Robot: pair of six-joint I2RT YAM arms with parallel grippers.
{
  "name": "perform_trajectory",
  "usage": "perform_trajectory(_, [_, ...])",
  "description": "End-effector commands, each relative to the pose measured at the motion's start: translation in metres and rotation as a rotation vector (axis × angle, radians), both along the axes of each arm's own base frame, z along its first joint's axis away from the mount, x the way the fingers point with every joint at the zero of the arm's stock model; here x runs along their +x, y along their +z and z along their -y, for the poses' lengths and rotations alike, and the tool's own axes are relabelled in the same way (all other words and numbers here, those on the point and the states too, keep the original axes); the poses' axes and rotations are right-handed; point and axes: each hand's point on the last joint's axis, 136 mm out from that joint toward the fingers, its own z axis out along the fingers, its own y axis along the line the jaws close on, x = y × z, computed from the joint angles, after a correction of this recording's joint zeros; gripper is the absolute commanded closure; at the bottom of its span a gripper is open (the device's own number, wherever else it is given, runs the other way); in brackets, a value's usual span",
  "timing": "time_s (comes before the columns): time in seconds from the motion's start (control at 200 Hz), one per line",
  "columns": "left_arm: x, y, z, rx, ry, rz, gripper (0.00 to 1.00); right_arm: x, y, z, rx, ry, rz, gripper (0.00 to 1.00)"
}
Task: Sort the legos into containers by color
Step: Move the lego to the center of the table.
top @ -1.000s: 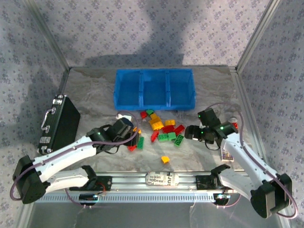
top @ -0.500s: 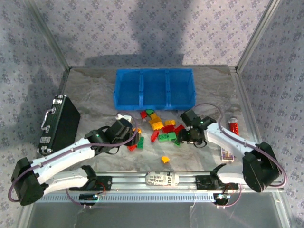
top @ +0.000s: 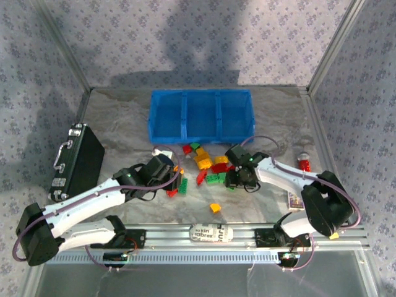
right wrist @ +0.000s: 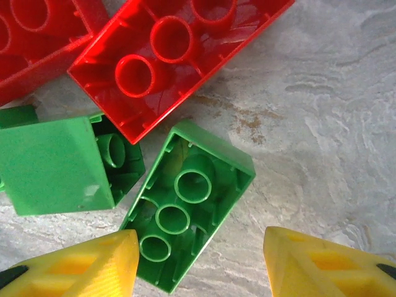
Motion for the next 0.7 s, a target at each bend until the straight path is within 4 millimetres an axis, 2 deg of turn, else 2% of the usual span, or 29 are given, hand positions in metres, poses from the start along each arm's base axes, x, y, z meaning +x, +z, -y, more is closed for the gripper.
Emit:
perform_trajectory(0.0, [0.0,0.006,0.001,-0.017,0.011,-0.003,0.39,0.011,0.009,-0.01,0.012,-0.014,0.032,0.41])
perform_trajectory(0.16, [0.0,0.009,0.001,-0.018,0.012,-0.001,0.39,0.013,0.013,-0.016,0.017,-0.006,0.039,0.38])
perform_trajectory(0.315, [0.001,0.014,-0.001,-0.024,0.016,0.019,0.39,0.015,0.005,-0.016,-0.001,-0.016,0.025,0.35])
perform_trajectory(0.585, [0.001,0.008,-0.001,-0.011,0.016,0.01,0.39,0.016,-0.006,-0.008,-0.052,-0.048,0.008,0.36])
perform_trajectory(0.695, [0.001,0.009,-0.001,-0.017,0.016,0.015,0.39,0.014,-0.007,0.001,-0.097,-0.059,0.005,0.36])
